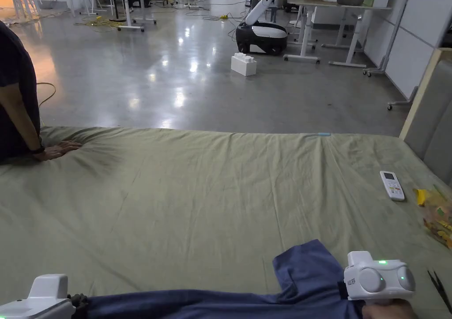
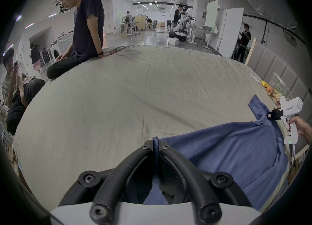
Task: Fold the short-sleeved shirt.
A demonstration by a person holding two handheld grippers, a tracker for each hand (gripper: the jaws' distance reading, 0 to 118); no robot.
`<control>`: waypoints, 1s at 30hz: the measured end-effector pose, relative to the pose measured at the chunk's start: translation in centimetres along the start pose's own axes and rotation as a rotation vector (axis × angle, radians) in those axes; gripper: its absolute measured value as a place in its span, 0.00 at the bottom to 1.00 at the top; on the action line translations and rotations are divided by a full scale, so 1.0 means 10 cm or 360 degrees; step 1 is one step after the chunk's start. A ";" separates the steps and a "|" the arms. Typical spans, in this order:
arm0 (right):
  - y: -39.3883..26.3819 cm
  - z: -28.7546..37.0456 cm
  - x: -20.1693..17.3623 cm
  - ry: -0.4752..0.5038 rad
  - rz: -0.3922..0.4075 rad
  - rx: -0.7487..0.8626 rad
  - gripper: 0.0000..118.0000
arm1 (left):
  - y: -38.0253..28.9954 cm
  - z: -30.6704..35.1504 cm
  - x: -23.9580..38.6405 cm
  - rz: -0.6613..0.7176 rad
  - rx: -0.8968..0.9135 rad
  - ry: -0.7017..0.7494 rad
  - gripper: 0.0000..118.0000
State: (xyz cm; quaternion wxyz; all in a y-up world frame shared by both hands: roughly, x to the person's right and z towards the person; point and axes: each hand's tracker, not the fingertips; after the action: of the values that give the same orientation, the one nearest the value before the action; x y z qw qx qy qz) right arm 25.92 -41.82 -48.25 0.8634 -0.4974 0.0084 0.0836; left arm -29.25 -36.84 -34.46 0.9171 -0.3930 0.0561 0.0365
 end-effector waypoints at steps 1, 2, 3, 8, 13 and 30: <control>0.00 0.00 -0.02 -0.0011 0.0008 -0.0012 0.01 | 0.00 0.02 0.00 0.0001 -0.0001 -0.0002 0.05; 0.03 -0.03 -0.01 -0.0027 0.0013 -0.0003 0.01 | -0.01 0.04 0.01 0.0000 0.0003 -0.0001 0.05; 0.02 0.00 -0.01 -0.0028 0.0008 0.0013 0.01 | -0.01 0.05 0.00 0.0001 0.0007 0.0000 0.05; -0.11 0.32 0.01 -0.0020 -0.0043 0.0140 0.01 | 0.00 0.14 0.01 -0.0088 0.0034 0.0039 0.05; -0.28 0.67 0.15 0.0014 -0.0105 0.0295 0.01 | 0.01 0.28 -0.05 -0.0054 0.0064 0.0010 0.05; -1.46 2.22 0.17 -0.0003 0.0016 0.0549 0.01 | -0.42 1.27 -0.40 0.0013 0.0210 -0.0066 0.05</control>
State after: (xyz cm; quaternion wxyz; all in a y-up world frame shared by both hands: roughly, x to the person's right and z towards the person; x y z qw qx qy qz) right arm 28.29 -29.68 -24.71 0.9356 -0.3418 0.0242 0.0857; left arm -31.84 -30.65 -22.25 0.9418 -0.3307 0.0411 0.0446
